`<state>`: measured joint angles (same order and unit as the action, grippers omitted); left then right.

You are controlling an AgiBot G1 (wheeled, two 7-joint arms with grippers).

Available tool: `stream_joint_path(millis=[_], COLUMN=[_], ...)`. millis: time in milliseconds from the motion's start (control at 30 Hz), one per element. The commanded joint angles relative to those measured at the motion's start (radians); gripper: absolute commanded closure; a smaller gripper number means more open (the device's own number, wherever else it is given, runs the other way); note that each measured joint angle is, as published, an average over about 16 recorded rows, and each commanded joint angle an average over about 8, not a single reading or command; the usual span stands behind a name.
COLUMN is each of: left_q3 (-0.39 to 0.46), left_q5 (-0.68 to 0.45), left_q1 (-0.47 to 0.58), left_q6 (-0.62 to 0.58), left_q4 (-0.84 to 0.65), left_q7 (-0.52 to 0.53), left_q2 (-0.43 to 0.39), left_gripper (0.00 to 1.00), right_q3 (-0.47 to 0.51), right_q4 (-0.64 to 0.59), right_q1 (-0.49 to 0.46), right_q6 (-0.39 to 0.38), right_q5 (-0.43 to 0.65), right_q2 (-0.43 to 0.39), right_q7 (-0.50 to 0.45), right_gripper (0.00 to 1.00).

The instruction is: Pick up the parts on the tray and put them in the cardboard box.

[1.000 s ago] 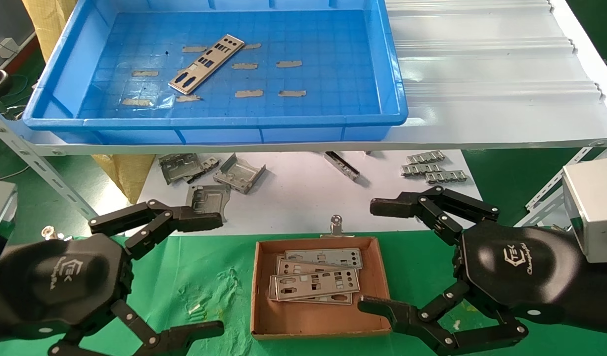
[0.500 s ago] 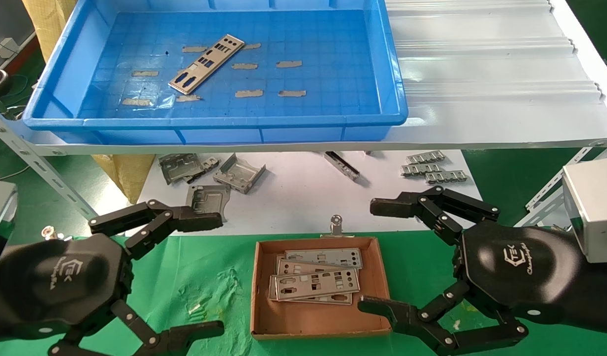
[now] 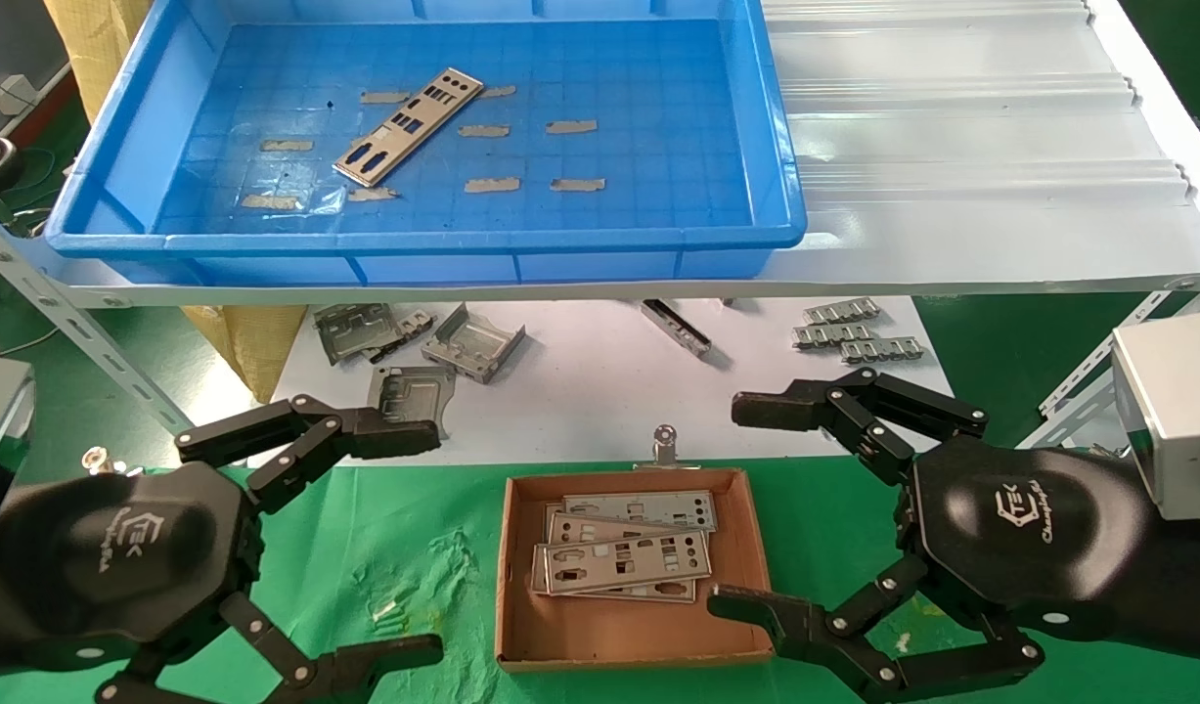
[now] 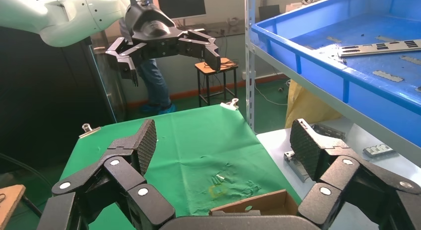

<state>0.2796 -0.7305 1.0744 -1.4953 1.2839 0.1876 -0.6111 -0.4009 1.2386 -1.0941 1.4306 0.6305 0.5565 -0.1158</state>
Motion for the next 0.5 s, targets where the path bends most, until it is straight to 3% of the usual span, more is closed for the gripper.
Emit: stream_joint_path(millis=[33,167,433,500], left_q3=[0.000,0.000,0.000,0.000], left_q5=[0.000,0.000,0.000,0.000], left_q1=[0.000,0.000,0.000,0.000], left_q6=[0.000,0.000,0.000,0.000], left_q4=[0.000,0.000,0.000,0.000], left_q7=[0.000,0.000,0.000,0.000], left_q2=[0.000,0.000,0.000,0.000], left_gripper=[0.00,0.00,0.00,0.00], right_q3=[0.000,0.000,0.000,0.000], right_q4=[0.000,0.000,0.000,0.000], right_q1=[0.000,0.000,0.000,0.000], right_q6=[0.000,0.000,0.000,0.000], right_q5=[0.000,0.000,0.000,0.000], right_q2=[0.000,0.000,0.000,0.000], right_q7=[0.000,0.000,0.000,0.000], right_gripper=[0.00,0.00,0.99,1.00])
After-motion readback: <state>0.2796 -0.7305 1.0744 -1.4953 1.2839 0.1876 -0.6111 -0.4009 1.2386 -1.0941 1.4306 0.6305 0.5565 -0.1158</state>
